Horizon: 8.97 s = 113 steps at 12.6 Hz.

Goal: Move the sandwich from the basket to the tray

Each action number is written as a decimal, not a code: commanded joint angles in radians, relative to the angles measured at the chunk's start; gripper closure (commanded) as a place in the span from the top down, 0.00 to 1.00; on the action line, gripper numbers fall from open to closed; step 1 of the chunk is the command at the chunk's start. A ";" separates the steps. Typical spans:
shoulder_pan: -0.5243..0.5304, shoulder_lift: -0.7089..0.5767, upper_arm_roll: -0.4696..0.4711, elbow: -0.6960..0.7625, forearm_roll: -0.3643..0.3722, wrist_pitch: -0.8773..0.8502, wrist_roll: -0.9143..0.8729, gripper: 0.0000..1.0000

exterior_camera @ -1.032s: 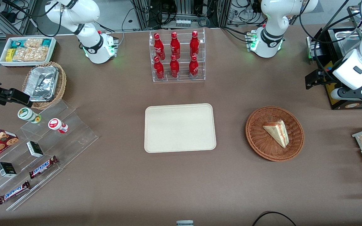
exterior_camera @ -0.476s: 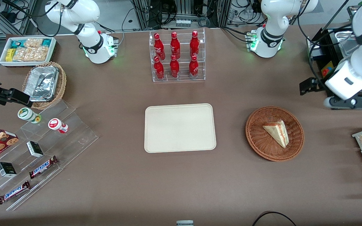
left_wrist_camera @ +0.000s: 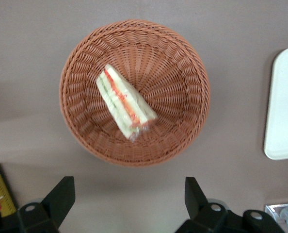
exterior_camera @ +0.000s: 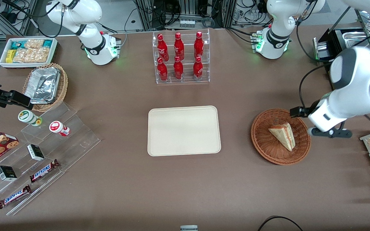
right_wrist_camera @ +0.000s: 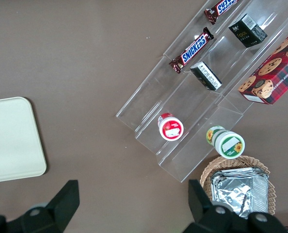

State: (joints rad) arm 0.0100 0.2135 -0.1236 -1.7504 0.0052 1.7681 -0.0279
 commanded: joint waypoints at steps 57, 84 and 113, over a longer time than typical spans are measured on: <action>-0.382 0.378 -0.168 0.148 0.082 0.266 -0.613 0.00; -0.596 0.647 -0.163 0.586 0.167 0.133 -0.980 1.00; -0.002 -0.192 0.033 0.083 0.035 -0.286 0.085 1.00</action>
State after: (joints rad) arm 0.0541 0.0749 -0.1637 -1.6546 0.0610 1.5184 0.0374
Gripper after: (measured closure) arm 0.000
